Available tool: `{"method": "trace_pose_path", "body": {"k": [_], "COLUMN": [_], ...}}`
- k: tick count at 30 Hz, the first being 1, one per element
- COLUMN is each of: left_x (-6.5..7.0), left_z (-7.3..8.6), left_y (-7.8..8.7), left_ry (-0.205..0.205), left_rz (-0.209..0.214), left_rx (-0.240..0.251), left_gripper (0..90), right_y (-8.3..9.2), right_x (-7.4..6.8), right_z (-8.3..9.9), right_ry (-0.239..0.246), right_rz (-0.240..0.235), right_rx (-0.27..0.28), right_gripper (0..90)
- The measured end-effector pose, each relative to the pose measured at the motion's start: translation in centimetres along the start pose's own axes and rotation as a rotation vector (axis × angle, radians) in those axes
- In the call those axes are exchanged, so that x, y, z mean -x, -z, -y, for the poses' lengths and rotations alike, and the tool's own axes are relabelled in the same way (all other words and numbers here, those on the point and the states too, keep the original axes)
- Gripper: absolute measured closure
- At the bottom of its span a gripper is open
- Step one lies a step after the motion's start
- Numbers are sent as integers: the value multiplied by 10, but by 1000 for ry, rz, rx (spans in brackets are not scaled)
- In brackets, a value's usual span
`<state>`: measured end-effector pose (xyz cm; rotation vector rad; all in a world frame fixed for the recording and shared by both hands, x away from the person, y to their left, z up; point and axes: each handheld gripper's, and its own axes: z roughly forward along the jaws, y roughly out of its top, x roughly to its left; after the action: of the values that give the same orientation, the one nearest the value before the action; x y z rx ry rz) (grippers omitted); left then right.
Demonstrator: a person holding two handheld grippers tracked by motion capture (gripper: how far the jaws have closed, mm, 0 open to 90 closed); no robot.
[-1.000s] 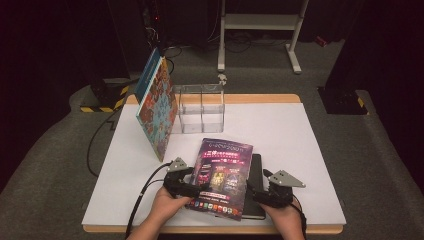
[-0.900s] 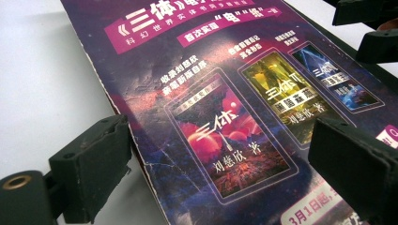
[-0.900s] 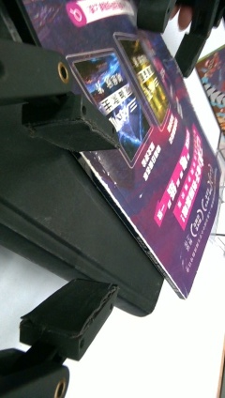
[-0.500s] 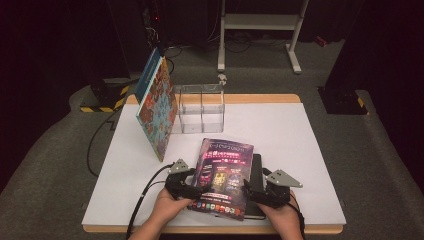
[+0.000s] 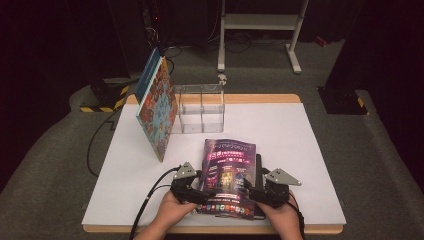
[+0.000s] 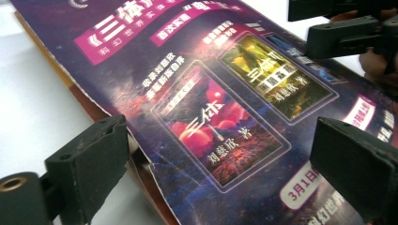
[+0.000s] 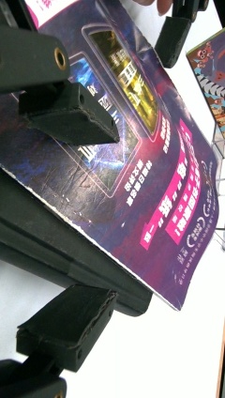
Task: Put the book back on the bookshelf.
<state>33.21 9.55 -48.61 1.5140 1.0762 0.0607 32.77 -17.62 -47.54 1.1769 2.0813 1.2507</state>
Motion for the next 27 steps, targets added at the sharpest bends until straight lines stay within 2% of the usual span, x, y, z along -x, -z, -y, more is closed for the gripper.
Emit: {"method": "trace_pose_path", "body": {"k": [2,5,11,13,17,18,22,27], "left_x": [2,2,-13,-13,-12,-13,-15,-15], "left_z": [0,-2,-5,-5,-4,-4,-2,-2], "left_y": [1,2,6,5,3,3,-1,-2], "left_ry": [-30,-43,-8,-1,2,0,36,40], "left_rz": [-3,-25,-80,-73,-73,-75,-67,-54], "left_rx": [10,26,55,53,51,42,22,1], "left_gripper": [63,64,80,77,77,77,59,54], "right_y": [0,0,-5,-4,0,1,3,4], "right_x": [0,-1,-8,-8,-3,-2,0,-1], "right_z": [0,-1,-1,-2,-3,-2,0,1], "right_ry": [-1,8,47,67,46,40,32,41], "right_rz": [7,11,2,11,25,27,31,29], "right_rx": [4,1,-20,-31,-57,-57,-49,-42], "right_gripper": [188,191,196,216,246,247,248,267]}}
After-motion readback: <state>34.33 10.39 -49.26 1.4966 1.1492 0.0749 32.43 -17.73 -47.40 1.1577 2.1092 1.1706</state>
